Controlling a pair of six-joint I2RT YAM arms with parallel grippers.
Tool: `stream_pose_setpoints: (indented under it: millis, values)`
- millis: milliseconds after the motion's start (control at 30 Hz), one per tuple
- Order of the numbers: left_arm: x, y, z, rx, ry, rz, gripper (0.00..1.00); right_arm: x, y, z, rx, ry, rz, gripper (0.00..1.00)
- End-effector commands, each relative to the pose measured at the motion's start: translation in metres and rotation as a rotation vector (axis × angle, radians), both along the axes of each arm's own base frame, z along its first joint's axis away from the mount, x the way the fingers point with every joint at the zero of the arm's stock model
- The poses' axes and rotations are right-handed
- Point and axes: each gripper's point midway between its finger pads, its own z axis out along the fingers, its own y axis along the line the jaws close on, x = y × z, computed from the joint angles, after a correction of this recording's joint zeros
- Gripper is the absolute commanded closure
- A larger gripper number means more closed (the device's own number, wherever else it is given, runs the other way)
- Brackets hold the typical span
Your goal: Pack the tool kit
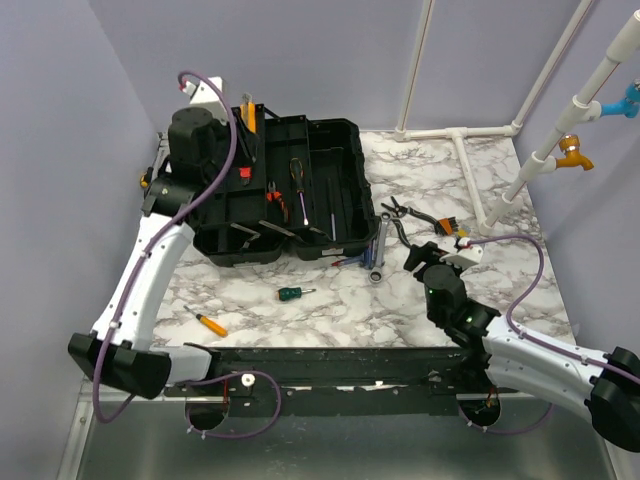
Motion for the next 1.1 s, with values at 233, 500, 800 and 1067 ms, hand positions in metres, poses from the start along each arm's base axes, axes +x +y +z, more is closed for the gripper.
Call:
stream_pose_setpoints:
  millis: [233,500,800,1067]
  values:
    - [0.058,-0.006,-0.015,-0.387,0.204,-0.257,1.00,0.002,-0.002,-0.002,0.010,-0.003,-0.027,0.31]
    - [0.085,-0.005,-0.049,-0.500,0.307,-0.289,1.00,0.002,-0.002,-0.003,0.005,-0.001,-0.031,0.30]
    - [0.106,0.005,-0.091,-0.467,0.431,-0.197,1.00,0.002,-0.003,-0.003,0.004,-0.001,-0.031,0.31]
    - [0.114,0.024,-0.125,-0.397,0.522,-0.062,1.00,0.002,-0.002,-0.002,0.006,-0.003,-0.029,0.31]
